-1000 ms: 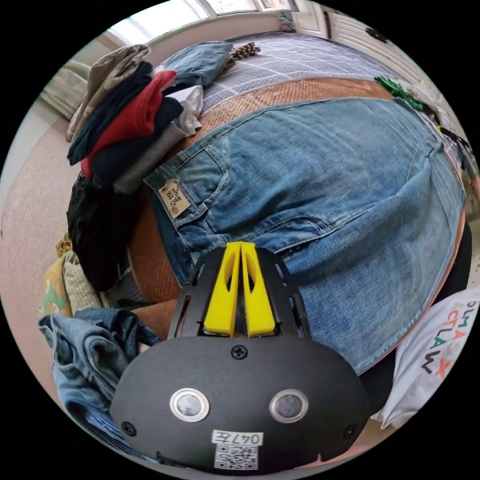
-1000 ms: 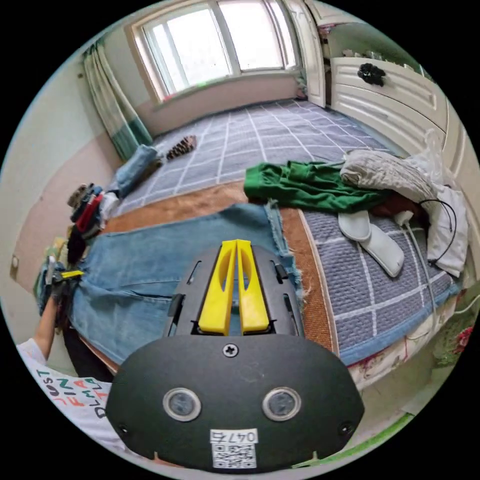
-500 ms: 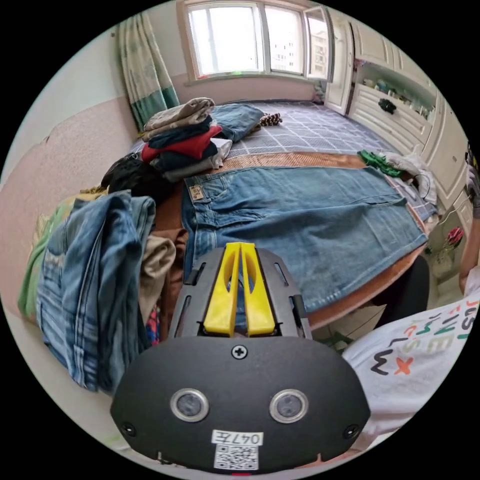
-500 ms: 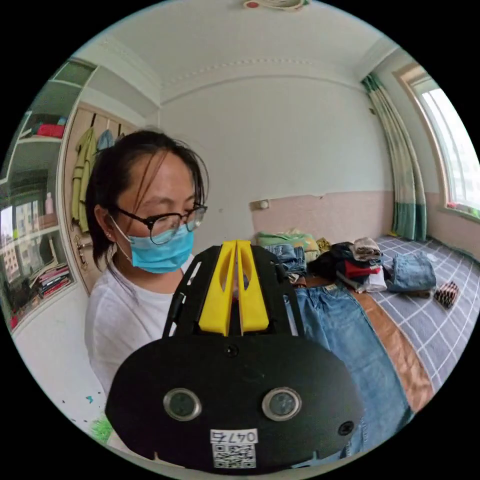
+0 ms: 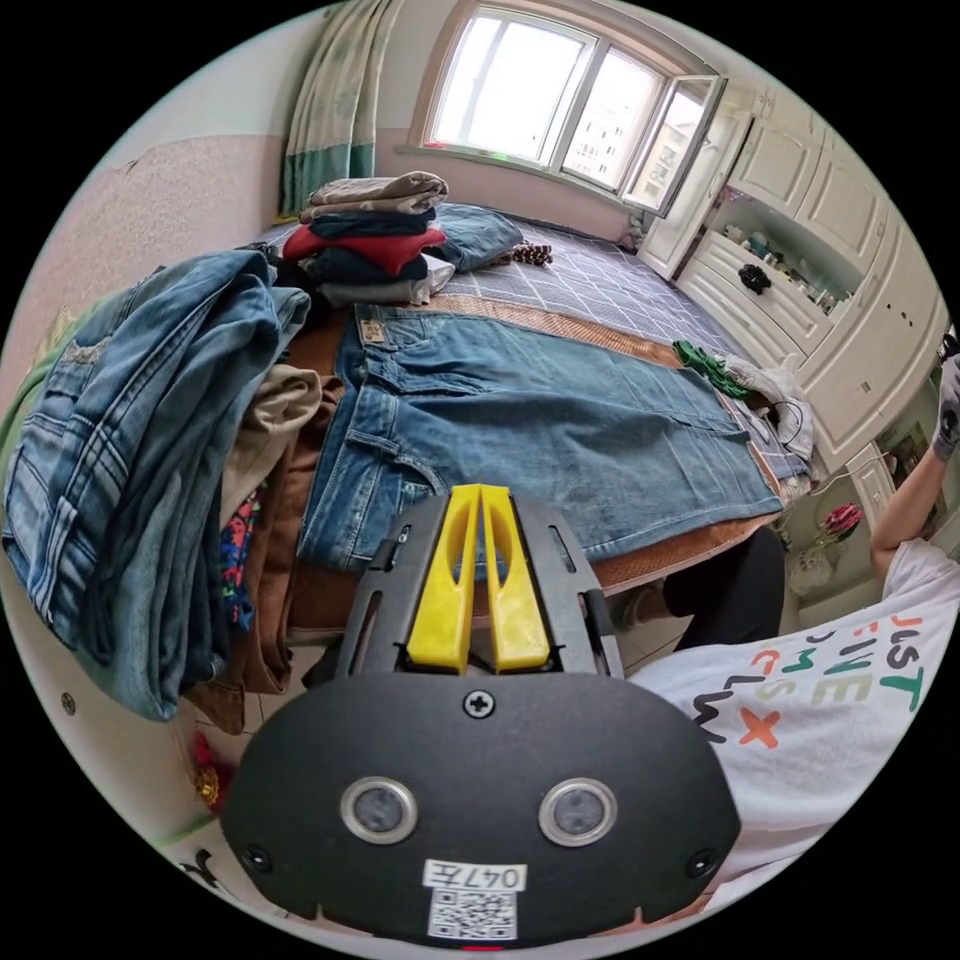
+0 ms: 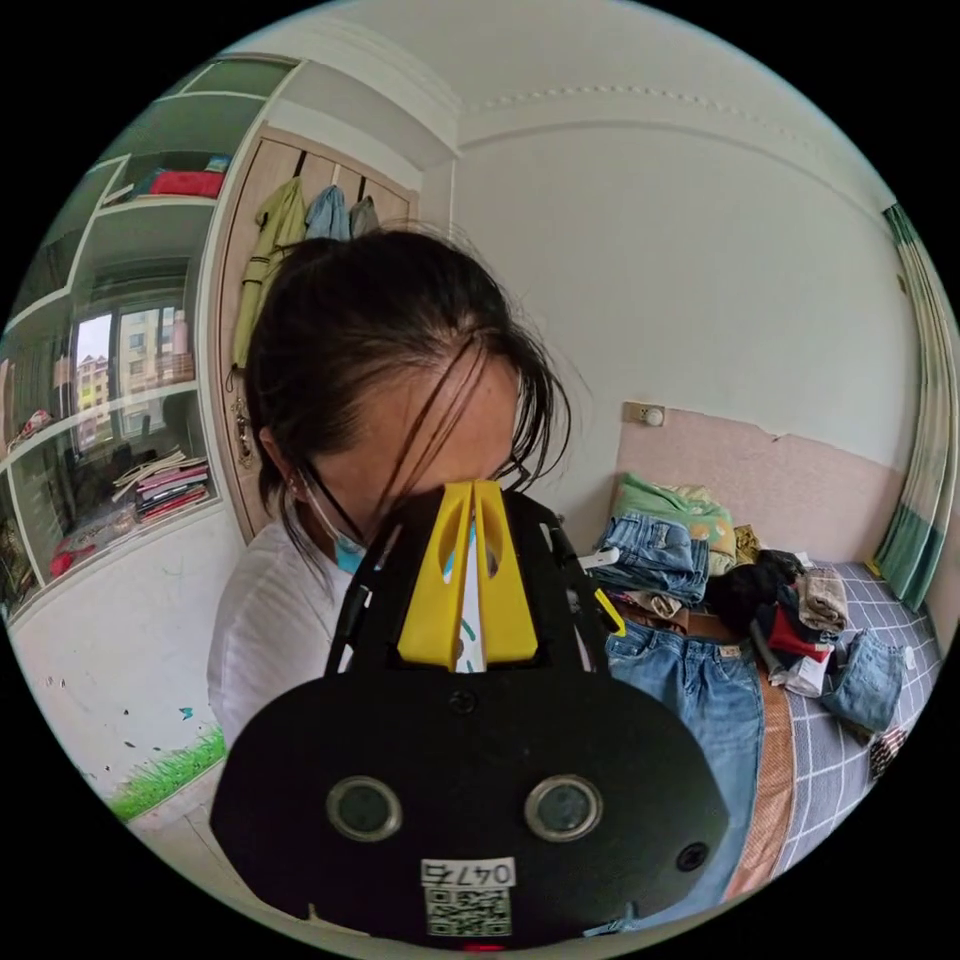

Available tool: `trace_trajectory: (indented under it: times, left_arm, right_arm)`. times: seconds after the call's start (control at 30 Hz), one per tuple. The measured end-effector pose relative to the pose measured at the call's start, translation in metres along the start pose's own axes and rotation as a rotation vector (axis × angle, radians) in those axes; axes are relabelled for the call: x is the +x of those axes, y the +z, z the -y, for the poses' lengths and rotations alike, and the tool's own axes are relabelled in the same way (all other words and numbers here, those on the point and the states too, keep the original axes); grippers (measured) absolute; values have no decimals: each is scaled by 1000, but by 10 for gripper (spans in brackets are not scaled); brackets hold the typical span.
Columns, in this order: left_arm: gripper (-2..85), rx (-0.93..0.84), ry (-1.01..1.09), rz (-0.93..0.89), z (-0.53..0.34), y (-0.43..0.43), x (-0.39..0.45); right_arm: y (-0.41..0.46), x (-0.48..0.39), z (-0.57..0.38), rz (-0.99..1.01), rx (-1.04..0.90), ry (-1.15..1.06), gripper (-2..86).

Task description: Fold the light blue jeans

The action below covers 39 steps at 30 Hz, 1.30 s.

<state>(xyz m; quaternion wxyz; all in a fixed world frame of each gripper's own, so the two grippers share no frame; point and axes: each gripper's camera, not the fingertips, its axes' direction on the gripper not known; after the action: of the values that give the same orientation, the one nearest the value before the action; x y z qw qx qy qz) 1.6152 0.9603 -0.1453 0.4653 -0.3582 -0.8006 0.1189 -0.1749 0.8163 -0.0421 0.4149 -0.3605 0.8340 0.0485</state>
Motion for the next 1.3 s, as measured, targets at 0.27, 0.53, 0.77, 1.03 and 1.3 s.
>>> trace_trajectory:
  times: [0.27,0.53,0.77,1.03,1.3]
  left_arm:
    - [-10,25,-68,-31,-66,-4,-47]
    - [-10,31,-122,-45,-121,1,-74]
    - [-10,35,-143,-45,-152,11,-77]
    - [-10,30,-151,-54,-179,31,-64]
    - [-10,28,-193,-65,-208,54,-55]
  right_arm:
    - [9,-19,34,31,-88,-31,-13]
    - [5,-27,47,58,-107,-42,-13]
    - [5,-23,47,107,-105,-21,-13]
    - [-8,-37,38,79,-90,-48,-13]
    - [8,-22,26,124,-109,-4,-12]
